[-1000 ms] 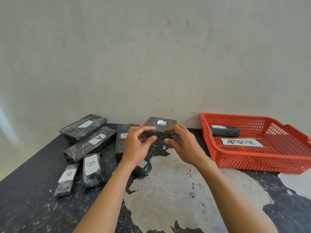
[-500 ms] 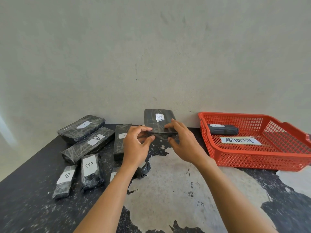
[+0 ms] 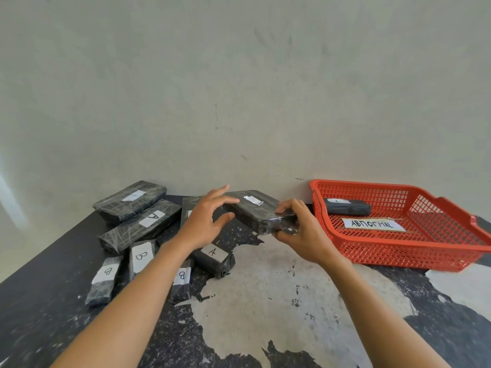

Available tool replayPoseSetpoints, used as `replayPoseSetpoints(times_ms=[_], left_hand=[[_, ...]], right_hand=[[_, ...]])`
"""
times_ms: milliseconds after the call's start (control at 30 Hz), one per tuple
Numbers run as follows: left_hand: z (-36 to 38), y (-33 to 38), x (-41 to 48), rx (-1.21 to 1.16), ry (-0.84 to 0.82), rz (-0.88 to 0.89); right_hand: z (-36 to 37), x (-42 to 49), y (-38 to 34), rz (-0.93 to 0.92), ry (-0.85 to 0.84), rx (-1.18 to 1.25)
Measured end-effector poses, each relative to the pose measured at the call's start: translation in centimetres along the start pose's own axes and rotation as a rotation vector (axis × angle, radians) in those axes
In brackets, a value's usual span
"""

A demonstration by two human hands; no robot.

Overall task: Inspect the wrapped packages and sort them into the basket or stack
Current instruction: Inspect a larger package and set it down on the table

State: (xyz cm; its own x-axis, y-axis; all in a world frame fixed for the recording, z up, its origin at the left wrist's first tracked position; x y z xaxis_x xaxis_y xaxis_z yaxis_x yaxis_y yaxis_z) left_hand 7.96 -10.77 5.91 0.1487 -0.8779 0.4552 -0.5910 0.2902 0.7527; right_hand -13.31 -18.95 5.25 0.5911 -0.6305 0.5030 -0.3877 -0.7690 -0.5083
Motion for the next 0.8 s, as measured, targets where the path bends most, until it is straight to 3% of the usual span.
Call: replayPoseSetpoints(times_ms=[167,300,567,800], left_hand=[[1.3,-0.6,0.3,0.068,-0.03,0.035],[3.8,-0.4,0.9,0.193,-0.087,0.042],[8.0,-1.4,2.2,0.231,-0.262,-0.049],[4.8,-1.7,2.4,0.188,-0.057,-0.064]], right_hand=[[0.3,-0.3,1.1,0.004,-0.056,-0.161],[0.8,-1.2,2.5,0.067,-0.239,-0.452],[4.7,-0.1,2.4,0.101,-0.268,-0.651],[6.2,3.5,5.2,0.12,-0.193,-0.763]])
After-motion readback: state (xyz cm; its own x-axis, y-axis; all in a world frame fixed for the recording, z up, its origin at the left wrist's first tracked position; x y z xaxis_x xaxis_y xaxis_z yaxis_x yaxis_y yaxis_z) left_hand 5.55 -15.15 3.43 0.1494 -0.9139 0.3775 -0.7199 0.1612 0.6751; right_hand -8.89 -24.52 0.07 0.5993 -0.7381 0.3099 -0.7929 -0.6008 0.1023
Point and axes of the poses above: each hand's wrist, its own x-axis towards the middle knuckle, its own z-axis out of the palm, y = z × x, the point moved 6 cm from there along x, towards the middle knuckle, and after that the axes turned 15 degrees about -x, right-handed, at the moved point
